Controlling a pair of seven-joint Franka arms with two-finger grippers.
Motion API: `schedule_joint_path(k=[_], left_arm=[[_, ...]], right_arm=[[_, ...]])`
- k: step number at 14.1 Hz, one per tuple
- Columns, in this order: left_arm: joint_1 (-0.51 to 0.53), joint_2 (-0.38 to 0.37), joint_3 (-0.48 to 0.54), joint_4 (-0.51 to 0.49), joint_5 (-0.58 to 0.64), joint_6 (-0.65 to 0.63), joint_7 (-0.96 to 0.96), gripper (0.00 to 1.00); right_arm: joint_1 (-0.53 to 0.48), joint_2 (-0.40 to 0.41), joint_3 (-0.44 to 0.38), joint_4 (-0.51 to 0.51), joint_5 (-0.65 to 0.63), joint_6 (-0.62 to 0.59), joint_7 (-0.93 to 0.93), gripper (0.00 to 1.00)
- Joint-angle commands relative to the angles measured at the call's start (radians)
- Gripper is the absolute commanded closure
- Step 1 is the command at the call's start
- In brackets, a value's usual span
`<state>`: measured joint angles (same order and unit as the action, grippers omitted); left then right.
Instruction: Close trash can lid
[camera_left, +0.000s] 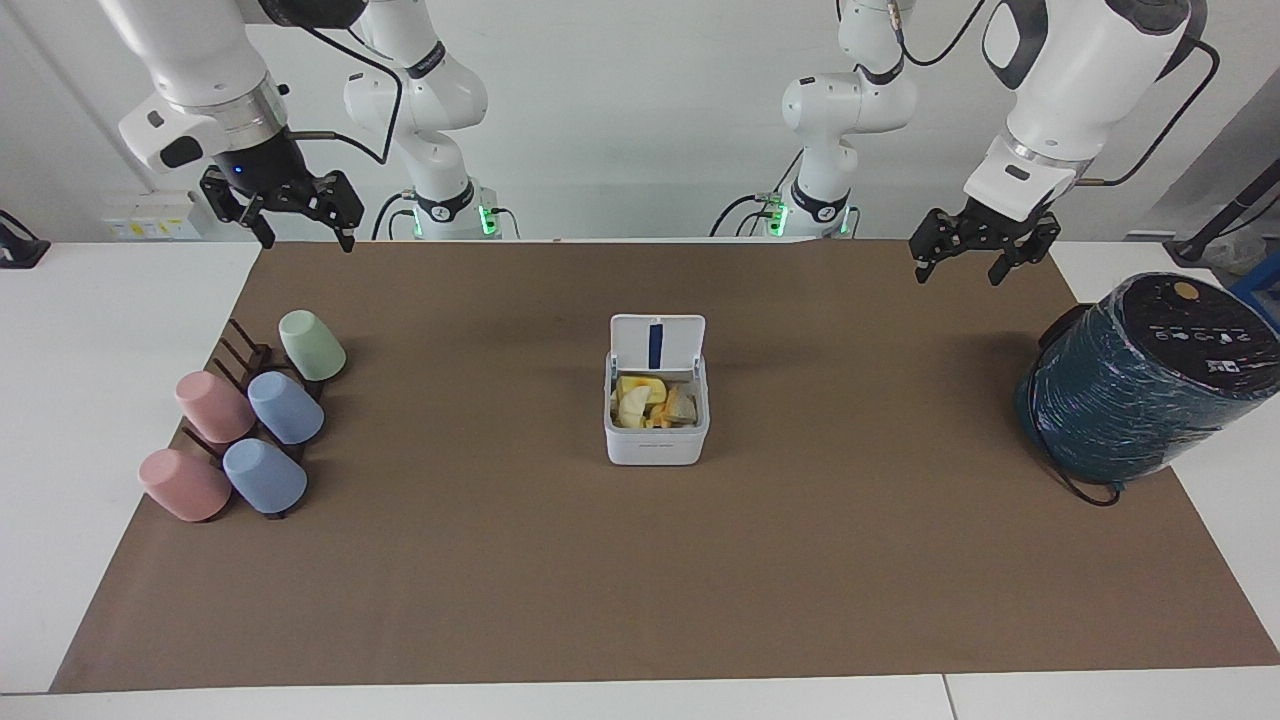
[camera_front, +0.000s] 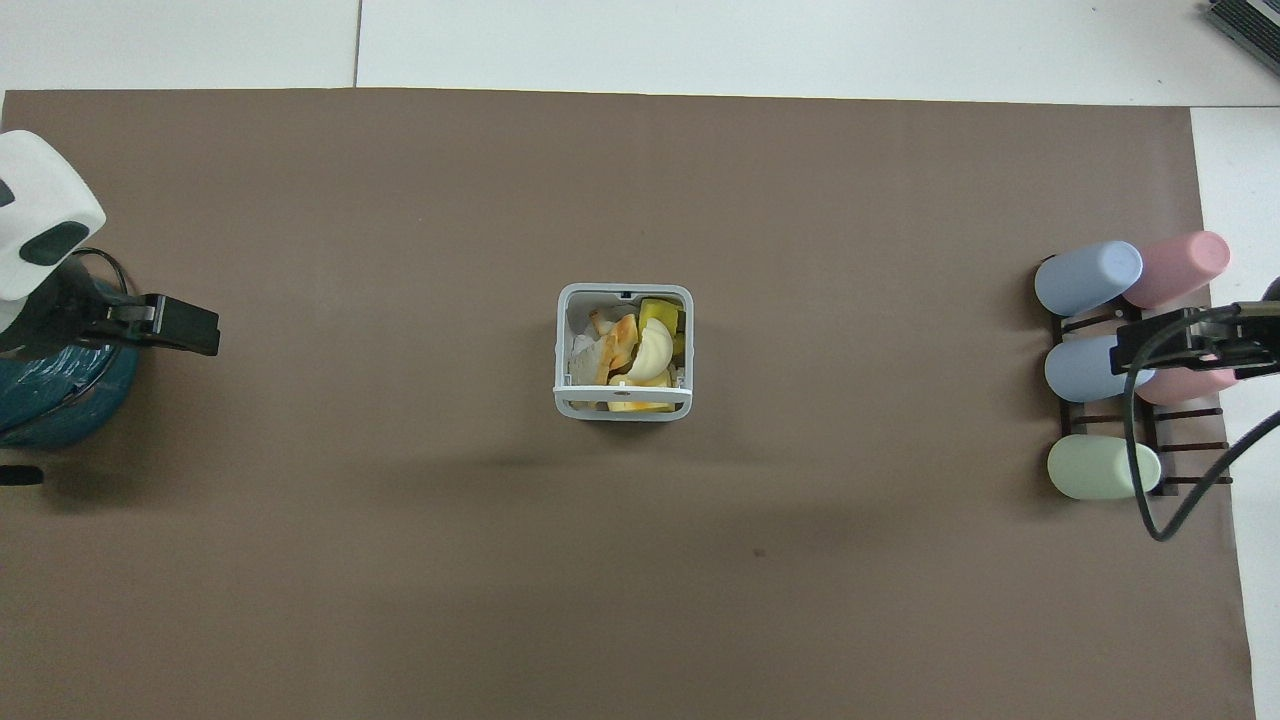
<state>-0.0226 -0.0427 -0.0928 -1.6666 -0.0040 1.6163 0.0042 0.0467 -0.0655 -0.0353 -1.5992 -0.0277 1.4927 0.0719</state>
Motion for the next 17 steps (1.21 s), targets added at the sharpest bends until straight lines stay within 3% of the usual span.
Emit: schedule_joint_path(k=[1,17], left_arm=[[0.004,-0.02,0.002,-0.016,-0.011,-0.007,-0.003,0.0],[-0.029,-0.022,-0.007,-0.03,-0.013,0.057,-0.053,0.0]], right_arm=[[-0.004,-0.016,0.002,-0.013,0.008,-0.005,-0.02,0.0],[-0.004,-0.016,0.002,-0.013,0.008,-0.005,-0.02,0.0]])
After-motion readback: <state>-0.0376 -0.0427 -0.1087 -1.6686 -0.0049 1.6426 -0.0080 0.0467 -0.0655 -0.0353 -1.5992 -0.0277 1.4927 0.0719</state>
